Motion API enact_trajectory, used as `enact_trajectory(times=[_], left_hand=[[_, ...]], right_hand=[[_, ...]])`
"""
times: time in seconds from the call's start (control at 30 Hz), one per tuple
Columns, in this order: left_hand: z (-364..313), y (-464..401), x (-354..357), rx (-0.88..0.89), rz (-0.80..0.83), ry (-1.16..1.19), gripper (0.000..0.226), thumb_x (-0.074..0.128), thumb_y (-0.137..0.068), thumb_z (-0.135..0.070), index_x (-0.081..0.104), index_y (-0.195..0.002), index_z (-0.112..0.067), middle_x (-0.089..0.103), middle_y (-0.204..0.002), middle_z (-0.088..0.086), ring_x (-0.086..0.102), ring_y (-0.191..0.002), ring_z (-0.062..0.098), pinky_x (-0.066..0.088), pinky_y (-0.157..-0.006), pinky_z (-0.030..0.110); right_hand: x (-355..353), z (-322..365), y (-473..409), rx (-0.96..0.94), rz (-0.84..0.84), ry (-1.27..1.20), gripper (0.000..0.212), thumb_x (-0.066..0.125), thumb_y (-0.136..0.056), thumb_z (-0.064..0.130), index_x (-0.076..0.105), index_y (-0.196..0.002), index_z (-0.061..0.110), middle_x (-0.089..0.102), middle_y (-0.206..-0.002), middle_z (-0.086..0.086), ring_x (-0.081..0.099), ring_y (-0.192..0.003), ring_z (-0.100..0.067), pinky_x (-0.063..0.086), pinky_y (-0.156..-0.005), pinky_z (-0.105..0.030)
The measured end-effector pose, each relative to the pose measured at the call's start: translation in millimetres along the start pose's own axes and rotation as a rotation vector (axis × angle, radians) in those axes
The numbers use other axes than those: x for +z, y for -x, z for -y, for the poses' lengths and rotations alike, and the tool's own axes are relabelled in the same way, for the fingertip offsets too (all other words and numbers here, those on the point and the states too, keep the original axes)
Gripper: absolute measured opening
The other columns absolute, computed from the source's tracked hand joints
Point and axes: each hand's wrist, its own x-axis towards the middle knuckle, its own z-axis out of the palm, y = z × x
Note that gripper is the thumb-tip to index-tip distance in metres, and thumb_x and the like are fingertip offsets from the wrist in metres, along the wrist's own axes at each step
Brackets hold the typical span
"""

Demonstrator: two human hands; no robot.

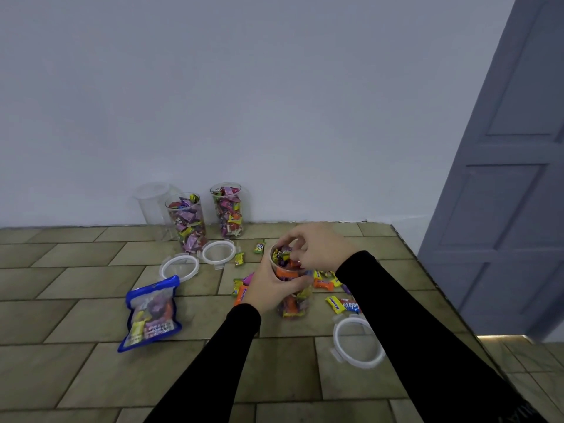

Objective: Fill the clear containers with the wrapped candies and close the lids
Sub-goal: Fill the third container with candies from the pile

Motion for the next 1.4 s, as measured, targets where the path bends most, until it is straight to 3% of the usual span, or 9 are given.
enact_trajectory(times=[0.13, 0.3, 0.5, 0.6, 0.73, 0.83, 0.93, 1.07, 1.4], left_hand=[[-2, 1, 2, 0.008, -0.002, 0.021, 0.073, 0.089, -0.059, -0.026, 0.05, -0.12, -0.026, 0.07, -0.108, -0.009, 0.067, -0.102, 0.01, 0.053, -0.081, 0.024], [-2, 1, 1, 0.028, 0.008, 0.033, 0.074, 0.087, -0.058, -0.027, 0.05, -0.121, -0.022, 0.069, -0.107, -0.007, 0.066, -0.103, 0.011, 0.052, -0.081, 0.021], [2, 0, -25, -0.097, 0.191, -0.203, 0.088, 0.092, -0.056, -0.028, 0.043, -0.128, -0.038, 0.065, -0.117, -0.018, 0.059, -0.113, 0.003, 0.047, -0.09, 0.016], [6, 0, -42, -0.152, 0.271, -0.407, 0.069, 0.082, -0.073, -0.008, 0.046, -0.128, -0.028, 0.063, -0.116, -0.014, 0.059, -0.106, 0.0, 0.044, -0.082, 0.007], [21, -9, -53, -0.16, 0.168, -0.798, 0.053, 0.069, -0.082, -0.014, 0.055, -0.132, -0.019, 0.057, -0.131, -0.002, 0.053, -0.115, 0.009, 0.038, -0.091, 0.013], [32, -16, -48, -0.205, 0.091, -0.986, 0.038, 0.064, -0.087, -0.03, 0.06, -0.124, -0.021, 0.058, -0.124, 0.0, 0.052, -0.113, 0.017, 0.043, -0.095, 0.027], [36, -21, -40, -0.208, 0.07, -1.091, 0.027, 0.06, -0.092, -0.033, 0.063, -0.111, -0.015, 0.058, -0.112, 0.007, 0.053, -0.107, 0.022, 0.041, -0.086, 0.028], [38, -27, -32, -0.238, 0.015, -1.129, 0.023, 0.057, -0.093, -0.029, 0.069, -0.1, -0.01, 0.062, -0.108, 0.011, 0.058, -0.102, 0.026, 0.046, -0.083, 0.034], [40, -34, -27, -0.337, 0.003, -1.13, 0.016, 0.054, -0.092, -0.024, 0.062, -0.087, -0.011, 0.064, -0.105, 0.013, 0.059, -0.099, 0.028, 0.048, -0.081, 0.037]], right_hand=[[1, -5, -3, -0.003, -0.025, 0.015, 0.035, 0.062, -0.086, 0.004, 0.069, -0.114, 0.024, 0.064, -0.107, 0.0, 0.062, -0.099, -0.015, 0.052, -0.084, -0.032], [9, -6, -7, -0.009, 0.025, 0.121, 0.026, 0.068, -0.085, 0.01, 0.072, -0.11, 0.019, 0.067, -0.101, -0.002, 0.055, -0.082, -0.01, 0.04, -0.065, -0.016], [4, -26, -4, -0.071, -0.466, -0.19, 0.014, 0.062, -0.09, 0.011, 0.073, -0.098, 0.013, 0.068, -0.097, 0.001, 0.058, -0.078, -0.008, 0.042, -0.069, -0.01], [9, -47, -9, 0.052, -0.585, -0.208, 0.02, 0.054, -0.092, 0.004, 0.07, -0.102, 0.01, 0.066, -0.101, -0.002, 0.057, -0.084, -0.01, 0.044, -0.076, -0.017], [36, -79, -15, 0.29, -0.358, -0.069, 0.025, 0.049, -0.094, 0.006, 0.068, -0.11, 0.012, 0.067, -0.109, -0.004, 0.061, -0.101, -0.018, 0.04, -0.08, -0.02], [58, -93, -20, 0.319, -0.154, 0.143, 0.028, 0.052, -0.09, 0.005, 0.069, -0.112, 0.013, 0.067, -0.114, -0.009, 0.062, -0.106, -0.024, 0.047, -0.084, -0.027], [74, -103, -24, 0.348, -0.047, 0.271, 0.026, 0.053, -0.091, 0.009, 0.07, -0.11, 0.01, 0.068, -0.111, -0.01, 0.063, -0.103, -0.026, 0.048, -0.084, -0.031], [91, -115, -32, 0.386, -0.012, 0.337, 0.023, 0.047, -0.092, 0.008, 0.069, -0.098, 0.006, 0.069, -0.102, -0.014, 0.066, -0.094, -0.029, 0.05, -0.075, -0.032], [90, -118, -37, 0.369, -0.016, 0.308, 0.024, 0.048, -0.094, 0.009, 0.071, -0.1, 0.009, 0.07, -0.102, -0.011, 0.066, -0.094, -0.027, 0.05, -0.079, -0.033]])
